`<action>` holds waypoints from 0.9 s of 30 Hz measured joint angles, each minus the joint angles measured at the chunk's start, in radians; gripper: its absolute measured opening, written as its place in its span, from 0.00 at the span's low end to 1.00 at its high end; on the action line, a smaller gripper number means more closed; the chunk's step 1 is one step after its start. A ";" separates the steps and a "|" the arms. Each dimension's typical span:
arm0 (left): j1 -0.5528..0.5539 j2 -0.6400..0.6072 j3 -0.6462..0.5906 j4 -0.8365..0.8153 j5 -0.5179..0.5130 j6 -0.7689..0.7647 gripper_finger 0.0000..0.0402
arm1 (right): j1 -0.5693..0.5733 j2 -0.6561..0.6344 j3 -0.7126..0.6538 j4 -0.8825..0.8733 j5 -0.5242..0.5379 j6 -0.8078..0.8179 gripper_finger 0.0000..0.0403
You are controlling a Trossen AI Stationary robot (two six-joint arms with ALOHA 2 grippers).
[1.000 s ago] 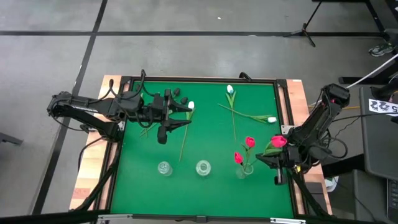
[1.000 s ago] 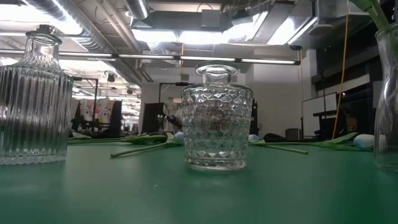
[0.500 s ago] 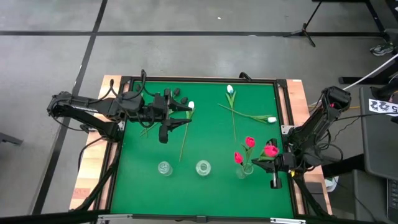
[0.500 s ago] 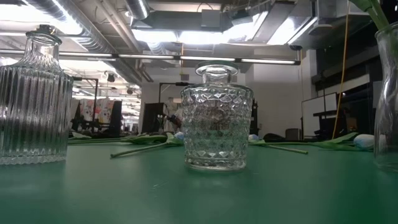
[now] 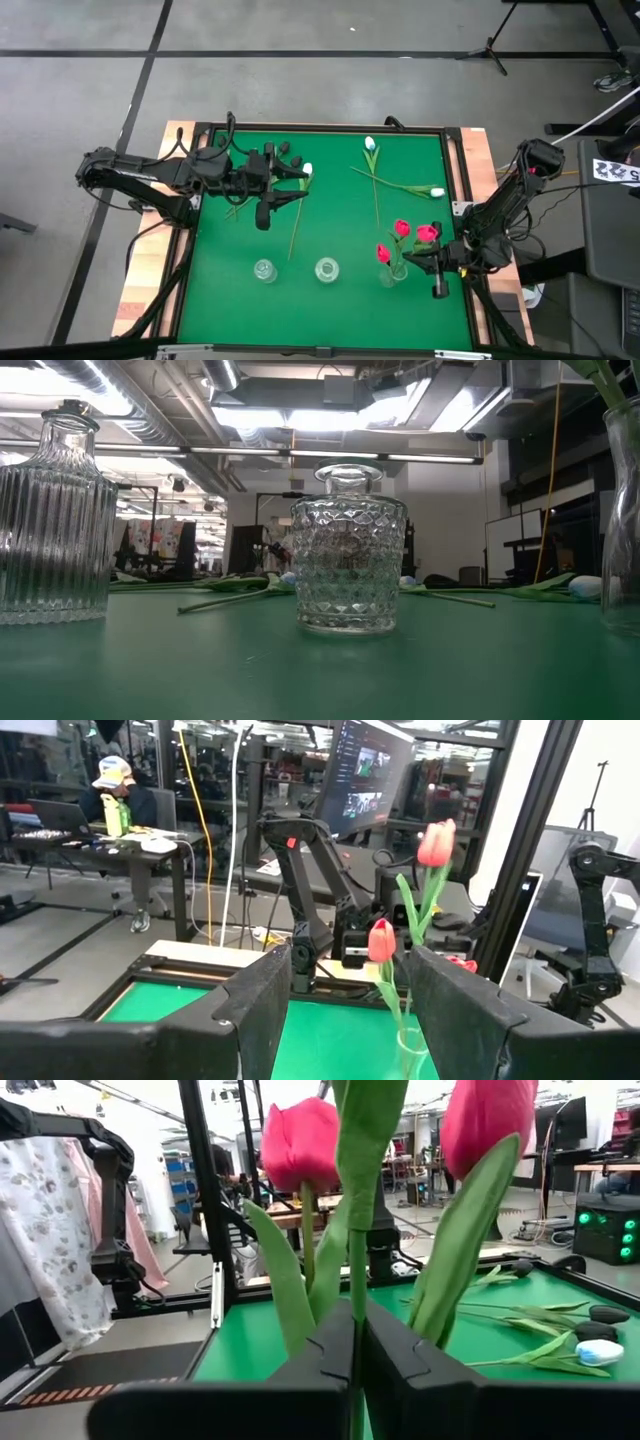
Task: Sort flowers into vase by color
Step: Put the pink tulip into the transparent vase
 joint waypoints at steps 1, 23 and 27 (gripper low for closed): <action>0.000 0.000 0.000 0.000 0.000 0.000 0.50 | 0.000 0.000 0.000 0.000 0.000 -0.001 0.03; 0.000 0.003 0.000 -0.184 -0.136 -0.123 0.50 | 0.001 -0.001 -0.001 0.008 -0.047 0.000 0.57; 0.011 0.003 0.000 -0.316 -0.294 -0.244 0.50 | 0.001 -0.001 -0.001 0.038 -0.037 -0.004 0.57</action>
